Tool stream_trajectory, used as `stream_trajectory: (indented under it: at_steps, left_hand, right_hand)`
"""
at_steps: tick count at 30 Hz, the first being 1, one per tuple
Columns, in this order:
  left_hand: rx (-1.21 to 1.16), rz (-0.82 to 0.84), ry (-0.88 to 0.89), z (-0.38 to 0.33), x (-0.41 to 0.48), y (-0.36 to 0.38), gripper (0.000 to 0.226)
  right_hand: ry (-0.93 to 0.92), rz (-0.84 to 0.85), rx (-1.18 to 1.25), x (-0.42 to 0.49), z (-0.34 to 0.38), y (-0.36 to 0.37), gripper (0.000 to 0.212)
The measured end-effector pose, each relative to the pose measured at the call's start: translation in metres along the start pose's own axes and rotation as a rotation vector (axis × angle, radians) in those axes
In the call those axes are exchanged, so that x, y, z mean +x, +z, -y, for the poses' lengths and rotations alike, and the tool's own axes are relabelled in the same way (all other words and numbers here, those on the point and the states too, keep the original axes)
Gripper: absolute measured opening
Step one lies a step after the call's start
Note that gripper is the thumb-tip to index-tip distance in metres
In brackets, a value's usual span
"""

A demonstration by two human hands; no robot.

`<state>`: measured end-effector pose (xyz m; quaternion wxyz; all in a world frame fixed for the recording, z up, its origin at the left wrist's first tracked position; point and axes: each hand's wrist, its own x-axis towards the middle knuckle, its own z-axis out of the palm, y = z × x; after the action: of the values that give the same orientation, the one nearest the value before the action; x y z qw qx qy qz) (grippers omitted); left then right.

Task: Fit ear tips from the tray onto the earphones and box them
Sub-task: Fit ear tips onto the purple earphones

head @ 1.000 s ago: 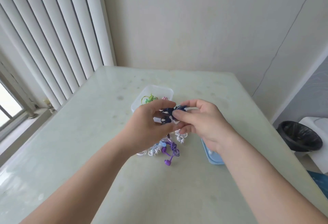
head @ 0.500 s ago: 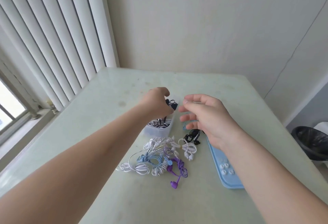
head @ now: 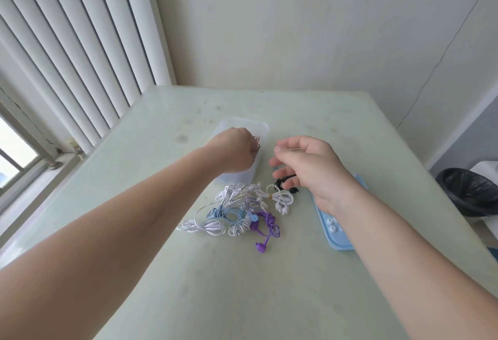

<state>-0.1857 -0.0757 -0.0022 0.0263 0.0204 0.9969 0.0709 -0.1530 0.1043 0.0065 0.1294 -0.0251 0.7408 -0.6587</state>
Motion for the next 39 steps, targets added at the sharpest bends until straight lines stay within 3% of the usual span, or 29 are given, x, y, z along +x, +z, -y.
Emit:
stream_trajectory:
  at_steps: [2,7,11,13,18,23,26,28,31,34,36,39]
  left_hand:
    - [-0.047,-0.024,0.009,0.002,-0.008,-0.006,0.026]
    - [-0.147,-0.313,0.133,-0.006,-0.056,-0.020,0.021]
    - [-0.160,-0.006,0.343,-0.022,-0.108,-0.004,0.025]
    - [-0.104,0.055,0.372,-0.027,-0.117,0.014,0.032]
    - [0.034,-0.008,0.459,-0.028,-0.114,0.039,0.027]
    - [0.033,-0.176,0.413,-0.038,-0.120,0.041,0.017]
    - [-0.142,-0.280,0.349,-0.038,-0.124,0.020,0.014]
    - [-0.317,-0.281,0.255,-0.043,-0.132,-0.001,0.016]
    - [-0.595,-0.214,0.149,-0.055,-0.144,-0.032,0.022]
    - [-0.934,-0.051,0.056,-0.067,-0.154,-0.049,0.020]
    - [-1.091,0.045,0.054,-0.071,-0.158,-0.051,0.024]
    - [-1.270,0.130,0.031,-0.072,-0.162,-0.043,0.034]
  right_hand:
    - [0.002,0.001,-0.028,-0.010,-0.003,-0.002,0.011]
    - [0.009,0.071,-0.101,-0.036,-0.012,-0.004,0.004]
    - [0.044,0.074,-0.179,-0.052,-0.025,-0.005,0.010]
    - [0.072,0.049,-0.202,-0.059,-0.033,-0.006,0.019]
    - [0.072,-0.008,-0.190,-0.082,-0.043,-0.015,0.017]
    - [0.059,-0.007,-0.117,-0.104,-0.049,-0.024,0.012]
    - [0.009,-0.017,-0.081,-0.107,-0.050,-0.026,0.014]
    - [-0.033,0.034,-0.045,-0.108,-0.049,-0.026,0.029]
    - [-0.105,0.084,-0.010,-0.109,-0.042,-0.026,0.063]
    - [-0.147,0.112,0.124,-0.113,-0.030,-0.024,0.081]
    - [-0.178,0.154,0.189,-0.114,-0.025,-0.025,0.075]
    - [-0.183,0.201,0.222,-0.122,-0.026,-0.032,0.047]
